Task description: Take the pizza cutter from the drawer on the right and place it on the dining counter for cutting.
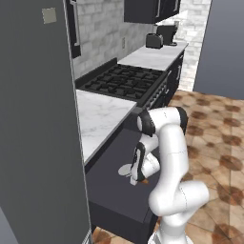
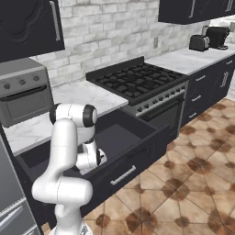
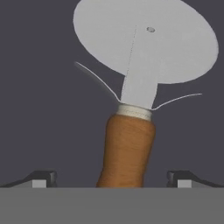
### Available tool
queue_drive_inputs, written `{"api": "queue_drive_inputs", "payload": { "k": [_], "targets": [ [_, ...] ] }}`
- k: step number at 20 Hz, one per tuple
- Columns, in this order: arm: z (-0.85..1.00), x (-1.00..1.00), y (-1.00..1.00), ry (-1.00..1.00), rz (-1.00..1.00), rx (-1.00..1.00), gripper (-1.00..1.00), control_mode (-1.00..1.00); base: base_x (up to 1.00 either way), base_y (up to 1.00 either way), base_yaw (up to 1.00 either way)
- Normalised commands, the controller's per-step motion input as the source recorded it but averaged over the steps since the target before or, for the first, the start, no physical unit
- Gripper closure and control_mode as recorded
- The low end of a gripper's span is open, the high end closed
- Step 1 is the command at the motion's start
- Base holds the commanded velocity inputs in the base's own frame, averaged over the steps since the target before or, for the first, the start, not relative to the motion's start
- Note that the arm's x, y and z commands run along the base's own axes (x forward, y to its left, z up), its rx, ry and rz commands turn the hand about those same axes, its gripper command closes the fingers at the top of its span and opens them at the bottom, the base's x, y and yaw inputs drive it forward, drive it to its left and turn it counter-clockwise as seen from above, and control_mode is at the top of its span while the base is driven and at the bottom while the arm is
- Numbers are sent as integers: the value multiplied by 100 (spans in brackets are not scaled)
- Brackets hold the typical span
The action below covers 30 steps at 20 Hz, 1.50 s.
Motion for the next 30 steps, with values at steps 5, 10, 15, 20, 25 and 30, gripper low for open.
{"api": "queue_drive_inputs", "payload": {
  "k": [5, 10, 15, 20, 25, 30],
  "targets": [
    [-18, 8, 0, 0, 0, 0, -100, -100, 0, 0, 0],
    [-13, 11, 0, 0, 0, 0, -100, -100, 0, 0, 0],
    [-10, 12, 0, 0, 0, 0, 100, -100, 0, 0, 0],
    [-1, 6, 0, 0, 0, 0, 100, -100, 0, 0, 0],
    [0, 0, 0, 0, 0, 0, 100, -100, 0, 0, 0],
    [23, 0, 0, -2, 0, -1, 100, -100, 0, 0, 0]
  ]
}}
